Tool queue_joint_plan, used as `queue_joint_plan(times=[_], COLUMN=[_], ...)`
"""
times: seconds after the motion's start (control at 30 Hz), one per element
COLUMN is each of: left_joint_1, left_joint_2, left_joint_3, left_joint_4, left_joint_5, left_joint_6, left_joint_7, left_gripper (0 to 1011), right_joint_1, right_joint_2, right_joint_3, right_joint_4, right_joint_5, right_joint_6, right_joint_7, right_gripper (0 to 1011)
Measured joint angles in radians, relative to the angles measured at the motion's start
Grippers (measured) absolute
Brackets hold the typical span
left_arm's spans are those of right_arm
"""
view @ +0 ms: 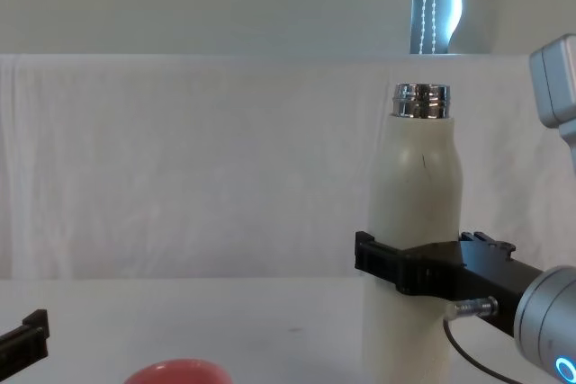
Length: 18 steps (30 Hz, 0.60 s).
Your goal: Grasp the thermos with one hand and pour water into the cup lid.
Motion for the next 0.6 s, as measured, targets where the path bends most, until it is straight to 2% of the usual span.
queue_joint_plan(times=[0.6], left_joint_1=[0.0], left_joint_2=[0.0], left_joint_3=[0.0], left_joint_4=[0.0], left_joint_5=[0.0], left_joint_6=[0.0], left_joint_7=[0.0], left_gripper=[1001], right_joint_1=[0.0], right_joint_2=[0.0], right_joint_3=[0.0], right_joint_4=[0.0], right_joint_5=[0.0], right_joint_6=[0.0], right_joint_7=[0.0], right_gripper=[960])
